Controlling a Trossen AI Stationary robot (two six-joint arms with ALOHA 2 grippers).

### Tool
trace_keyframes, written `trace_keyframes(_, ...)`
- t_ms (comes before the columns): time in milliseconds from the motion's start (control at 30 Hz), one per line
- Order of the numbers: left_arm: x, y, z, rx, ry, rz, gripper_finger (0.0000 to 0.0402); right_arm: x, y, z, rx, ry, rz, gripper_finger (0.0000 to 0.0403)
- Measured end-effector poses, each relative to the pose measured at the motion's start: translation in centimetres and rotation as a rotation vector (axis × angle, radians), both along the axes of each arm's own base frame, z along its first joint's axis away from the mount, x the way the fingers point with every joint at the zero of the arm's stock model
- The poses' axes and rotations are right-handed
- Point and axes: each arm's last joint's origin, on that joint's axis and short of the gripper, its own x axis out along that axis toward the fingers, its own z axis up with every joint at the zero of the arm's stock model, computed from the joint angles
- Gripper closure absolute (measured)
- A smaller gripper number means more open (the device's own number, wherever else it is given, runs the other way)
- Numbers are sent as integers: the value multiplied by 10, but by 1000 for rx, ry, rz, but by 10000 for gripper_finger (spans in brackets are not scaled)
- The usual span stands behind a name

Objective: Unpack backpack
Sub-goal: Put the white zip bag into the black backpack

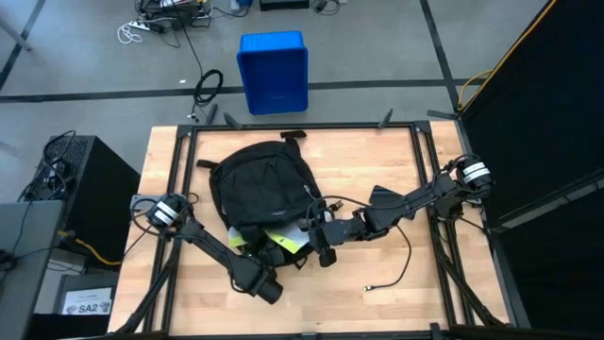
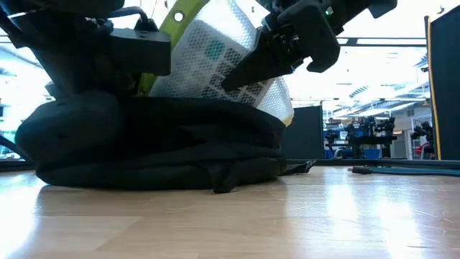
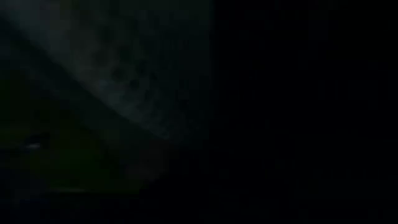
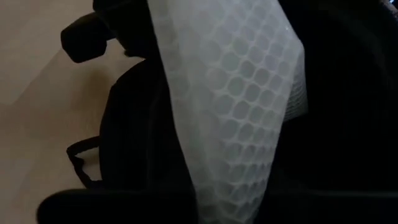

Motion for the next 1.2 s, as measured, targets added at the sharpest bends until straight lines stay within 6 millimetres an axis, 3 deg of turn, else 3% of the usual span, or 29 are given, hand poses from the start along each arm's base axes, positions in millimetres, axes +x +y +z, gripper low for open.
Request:
trace_keyframes(67,1,0,0,6,-21,8,386,-1,-1,-2,-6,5,2,385)
trace_keyframes(167,4,-2,4,8,-32,0,397,-3,-1,-2,-21,21,7,385)
trace_keyframes(533,2,-56,45,-93,-184,-97,401,-11,8,-8,-41,132,160,386)
trace_keyframes(900,6,-84,75,-133,-229,-263,401,-8,31,3,-27,-20,389,387)
trace_keyframes(1067,11,-89,88,-135,-227,-340,401,-5,25,3,-15,-23,390,387)
trace_keyframes(1200,13,-89,101,-74,-250,-370,401,-6,13,-2,-73,31,257,387)
